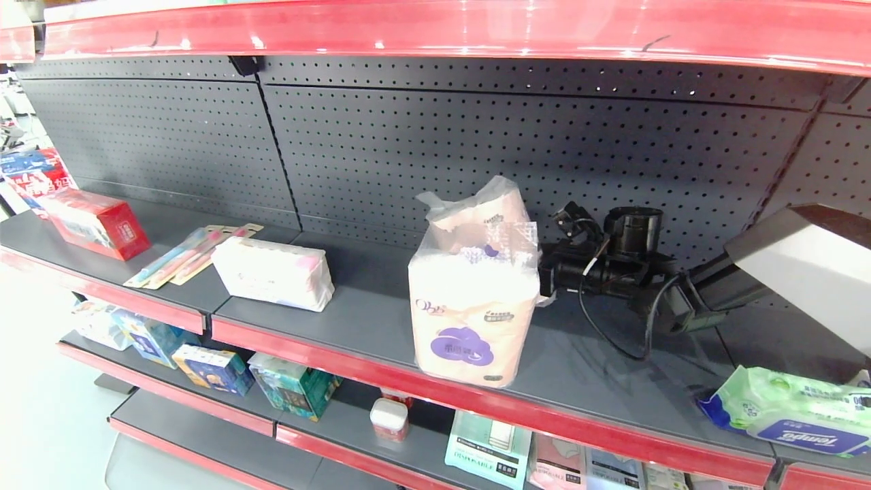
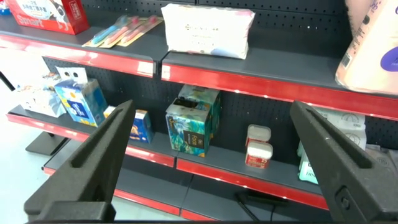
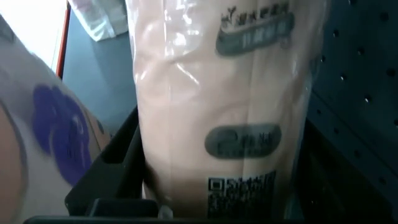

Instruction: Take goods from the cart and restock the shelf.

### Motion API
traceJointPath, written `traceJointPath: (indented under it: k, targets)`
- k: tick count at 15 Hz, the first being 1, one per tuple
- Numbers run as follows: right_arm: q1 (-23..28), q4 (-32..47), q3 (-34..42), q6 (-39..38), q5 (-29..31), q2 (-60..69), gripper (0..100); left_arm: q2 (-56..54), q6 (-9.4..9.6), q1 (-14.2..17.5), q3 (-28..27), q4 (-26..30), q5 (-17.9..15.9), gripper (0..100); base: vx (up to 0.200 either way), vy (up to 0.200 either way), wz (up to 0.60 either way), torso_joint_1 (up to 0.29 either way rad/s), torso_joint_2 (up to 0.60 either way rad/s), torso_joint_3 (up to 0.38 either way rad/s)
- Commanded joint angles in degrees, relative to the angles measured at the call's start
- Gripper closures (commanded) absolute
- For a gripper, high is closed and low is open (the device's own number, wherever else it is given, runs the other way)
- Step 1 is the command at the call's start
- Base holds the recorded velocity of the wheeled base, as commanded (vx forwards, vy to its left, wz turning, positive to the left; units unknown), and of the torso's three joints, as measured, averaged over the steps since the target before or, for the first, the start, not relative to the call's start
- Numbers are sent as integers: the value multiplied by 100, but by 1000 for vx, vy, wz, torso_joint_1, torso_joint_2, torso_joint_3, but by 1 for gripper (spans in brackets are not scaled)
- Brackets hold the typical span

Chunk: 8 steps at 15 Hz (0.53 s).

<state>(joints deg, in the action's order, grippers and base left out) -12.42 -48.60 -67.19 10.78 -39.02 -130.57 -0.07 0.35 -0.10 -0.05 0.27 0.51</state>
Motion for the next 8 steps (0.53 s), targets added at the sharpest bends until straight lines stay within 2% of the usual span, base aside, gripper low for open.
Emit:
traceJointPath:
  k: [1,8]
  targets:
    - [135,9,163,109,-97,14,100,7,0,1,5,0,2,0,0,0,0,0,0,0]
    - [504,18,602,707,-677,32,100,7,0,1,-4,0,2,0,0,0,0,0,0,0]
